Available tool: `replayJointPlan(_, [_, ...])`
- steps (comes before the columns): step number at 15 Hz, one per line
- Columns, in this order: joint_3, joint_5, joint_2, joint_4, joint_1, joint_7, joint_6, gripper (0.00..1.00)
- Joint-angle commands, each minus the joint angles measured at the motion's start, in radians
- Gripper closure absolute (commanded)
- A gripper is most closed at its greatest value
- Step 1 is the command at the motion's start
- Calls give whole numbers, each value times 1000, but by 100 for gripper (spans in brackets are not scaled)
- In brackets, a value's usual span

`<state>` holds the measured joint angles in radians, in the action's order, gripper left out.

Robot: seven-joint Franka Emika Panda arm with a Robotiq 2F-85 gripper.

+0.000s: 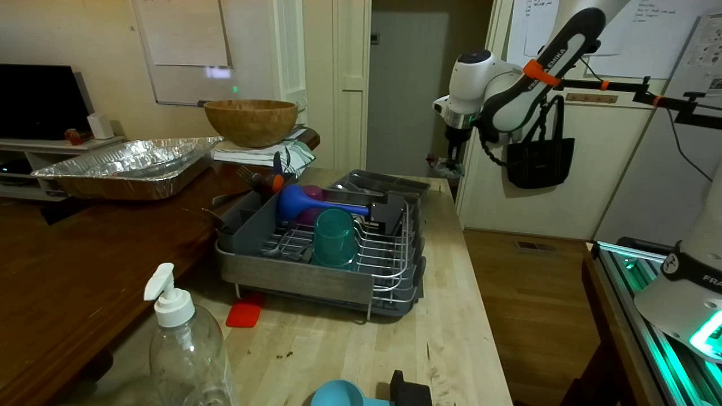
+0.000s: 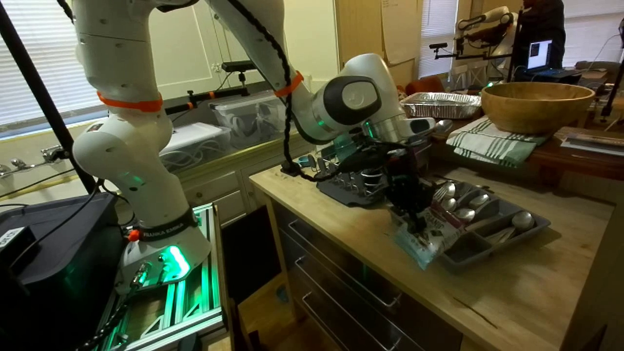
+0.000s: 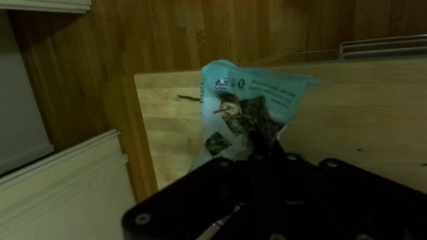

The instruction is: Put the green cup upside down then remove the sachet from the dish rack and put it on the right side of the counter.

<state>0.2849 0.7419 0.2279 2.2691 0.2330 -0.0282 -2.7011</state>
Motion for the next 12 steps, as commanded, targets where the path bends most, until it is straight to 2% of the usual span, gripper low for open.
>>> replayJointPlan(1, [-6,-108,145,-193,34,-102,81,99])
replayJointPlan(7, [11,-52,359,-444,28,-203,124,99])
replayJointPlan(12, [20,-35,500,-566,35,-266,151,99])
